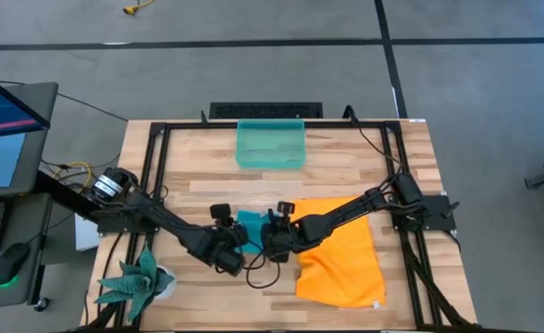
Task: Roll microfiber towels into tight, uniform cylinder then place into a basket
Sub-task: Roll the blue microfiber cloth
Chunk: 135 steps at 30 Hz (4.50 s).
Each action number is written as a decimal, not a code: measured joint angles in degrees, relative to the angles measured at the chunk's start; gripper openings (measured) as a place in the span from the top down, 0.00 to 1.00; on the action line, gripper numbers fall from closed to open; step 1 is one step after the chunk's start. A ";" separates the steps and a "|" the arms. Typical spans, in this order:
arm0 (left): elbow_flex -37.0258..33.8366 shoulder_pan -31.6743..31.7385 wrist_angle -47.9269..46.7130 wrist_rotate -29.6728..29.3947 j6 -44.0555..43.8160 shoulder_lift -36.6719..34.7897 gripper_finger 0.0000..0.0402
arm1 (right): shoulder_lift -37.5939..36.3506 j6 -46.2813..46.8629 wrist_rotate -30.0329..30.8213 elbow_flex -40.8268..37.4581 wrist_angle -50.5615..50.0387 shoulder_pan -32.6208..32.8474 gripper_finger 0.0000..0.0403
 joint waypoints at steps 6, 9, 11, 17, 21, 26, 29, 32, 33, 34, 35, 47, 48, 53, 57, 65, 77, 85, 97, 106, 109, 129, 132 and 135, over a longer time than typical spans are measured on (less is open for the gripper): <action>0.00 -0.97 -0.15 -0.57 0.04 0.00 0.70 | 0.02 -0.77 0.00 0.01 0.00 -0.78 0.55; 0.23 -1.58 -0.98 -1.73 0.07 0.02 0.70 | 0.02 -0.76 -0.05 0.01 0.00 -1.02 0.48; 0.39 -2.00 -1.33 -1.97 0.04 0.02 0.69 | 0.02 -0.77 -0.05 0.01 -0.22 -0.99 0.44; 0.39 -2.95 -1.50 -1.98 0.04 0.02 0.69 | 0.07 2.53 0.00 4.57 -13.81 -0.49 0.41; 0.39 -2.93 -1.44 -1.97 0.14 0.02 0.69 | 0.07 7.83 0.14 8.06 -23.07 0.24 0.42; 0.02 -2.68 -0.13 -1.82 0.37 0.02 0.69 | 0.07 8.95 2.47 8.67 -30.03 2.58 0.45; 0.02 -2.69 0.92 -1.75 0.41 0.02 0.69 | 0.05 9.33 6.72 7.47 -29.73 3.90 0.48; 0.00 -2.67 3.48 -1.59 2.34 0.02 0.69 | 0.09 9.29 7.93 7.16 -29.14 4.40 0.51; 0.00 -2.67 4.68 -1.58 3.23 0.02 0.69 | 0.09 9.15 8.03 7.16 -28.78 4.40 0.52; 0.00 -2.63 6.12 -1.57 4.38 0.02 0.69 | 0.09 8.50 8.06 7.10 -28.49 4.34 0.53; 0.00 -2.61 7.70 -1.55 5.57 0.02 0.69 | 0.09 7.81 8.06 7.07 -27.99 4.25 0.54; -0.02 -2.54 13.40 1.20 12.28 0.02 0.69 | 0.07 5.22 7.48 0.22 -23.51 0.21 0.71; -0.02 -2.48 13.49 1.19 12.56 0.02 0.69 | 0.07 5.22 7.41 -0.16 -23.66 0.16 0.71; -0.92 -1.95 14.14 1.62 12.56 0.02 0.69 | -1.71 5.25 7.47 -0.42 -24.02 1.13 0.74; -6.40 -1.32 20.48 1.97 13.55 0.07 0.69 | -5.45 6.19 7.75 -0.36 -23.44 2.91 0.75; -12.82 0.52 32.15 5.71 16.10 0.09 0.69 | -9.60 -4.80 8.97 -8.61 3.61 3.38 0.75; -12.83 1.29 31.96 11.78 14.47 0.09 0.69 | -7.90 -7.73 -9.30 -16.92 29.53 -4.16 0.75; -12.81 1.29 31.91 11.81 14.43 0.09 0.69 | -4.03 -3.70 -10.74 -17.74 28.98 -7.30 0.75; -12.46 1.04 31.44 11.57 15.23 0.08 0.69 | -9.51 -7.15 -10.44 -17.30 27.48 -4.48 0.75; -4.78 -4.27 15.49 2.24 11.22 -1.05 0.69 | -18.09 -7.24 -10.39 -17.17 19.54 1.20 0.75; -1.58 -7.08 10.66 0.08 9.87 -1.05 0.69 | -19.09 -7.25 -10.39 -17.17 20.01 3.66 0.75; -8.89 -10.11 21.59 -5.62 8.44 -0.90 0.69 | -16.81 -7.23 -10.87 -17.56 24.26 7.27 0.75; -10.77 -8.69 25.78 -2.69 9.97 -0.87 0.69 | -13.08 -7.93 -12.74 -16.79 28.78 5.90 0.75; -12.53 -7.82 31.48 -1.02 12.06 -0.87 0.69 | -9.07 -10.61 -13.48 -17.14 31.92 4.92 0.75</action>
